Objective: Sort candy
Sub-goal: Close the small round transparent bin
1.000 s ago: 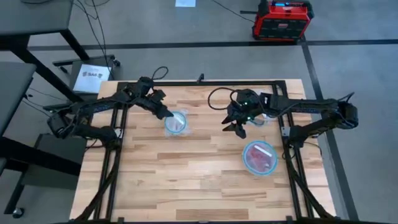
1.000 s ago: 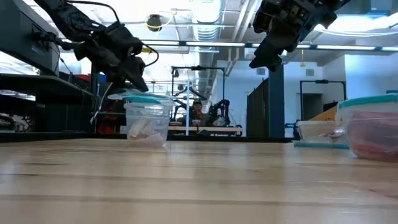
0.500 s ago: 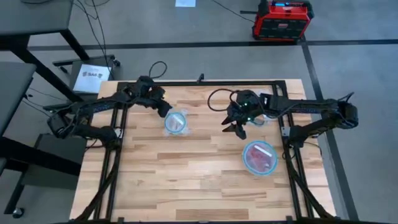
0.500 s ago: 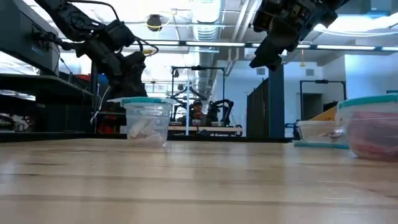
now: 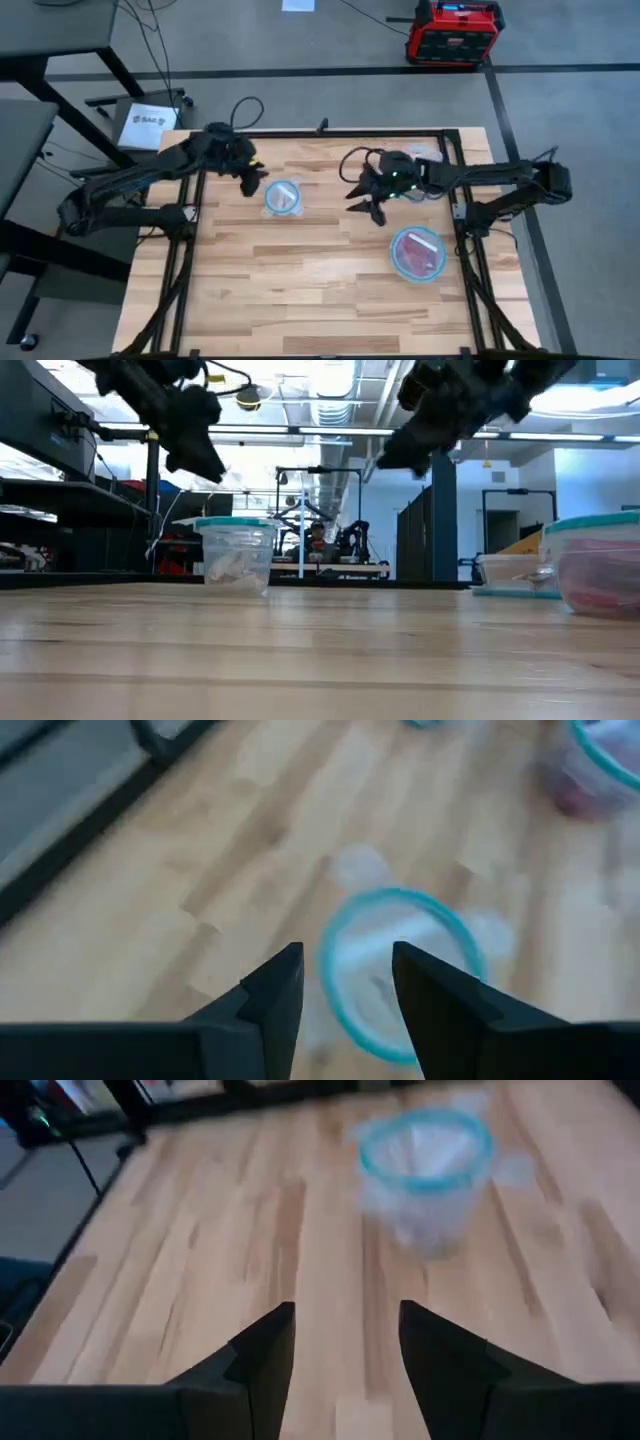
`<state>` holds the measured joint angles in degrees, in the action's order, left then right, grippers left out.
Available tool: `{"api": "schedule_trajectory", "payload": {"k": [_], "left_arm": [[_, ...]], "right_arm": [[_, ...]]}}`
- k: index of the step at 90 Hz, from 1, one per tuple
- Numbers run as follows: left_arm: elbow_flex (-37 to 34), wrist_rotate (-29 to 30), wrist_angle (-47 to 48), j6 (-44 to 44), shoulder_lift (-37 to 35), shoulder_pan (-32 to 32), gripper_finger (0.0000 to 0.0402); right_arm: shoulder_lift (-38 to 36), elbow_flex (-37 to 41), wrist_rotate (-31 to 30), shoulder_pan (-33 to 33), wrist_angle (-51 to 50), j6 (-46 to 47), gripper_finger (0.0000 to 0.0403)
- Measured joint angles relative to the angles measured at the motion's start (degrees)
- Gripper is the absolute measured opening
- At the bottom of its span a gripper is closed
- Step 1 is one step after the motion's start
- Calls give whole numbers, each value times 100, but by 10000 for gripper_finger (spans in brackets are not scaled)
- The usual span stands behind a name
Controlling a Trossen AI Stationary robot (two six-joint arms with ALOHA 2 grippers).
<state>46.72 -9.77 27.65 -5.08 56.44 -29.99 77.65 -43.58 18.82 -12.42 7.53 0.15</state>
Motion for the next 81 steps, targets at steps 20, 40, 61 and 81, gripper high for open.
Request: {"api": "schedule_trajectory", "payload": {"k": [20, 40, 61, 81], "left_arm": [[-6, 544, -5, -5, 682, 922, 141], [-9, 777, -1002, 244, 1669, 1081, 141], [8, 742, -1919, 426, 2481, 1046, 141], [4, 705, -2360, 429, 2715, 1048, 141]], "right_arm": [[1374, 153, -96, 83, 1623, 266, 163], [1840, 83, -100, 163, 1742, 448, 163], [1805, 86, -97, 190, 1771, 430, 163], [1805, 86, -97, 194, 1785, 393, 163]]}}
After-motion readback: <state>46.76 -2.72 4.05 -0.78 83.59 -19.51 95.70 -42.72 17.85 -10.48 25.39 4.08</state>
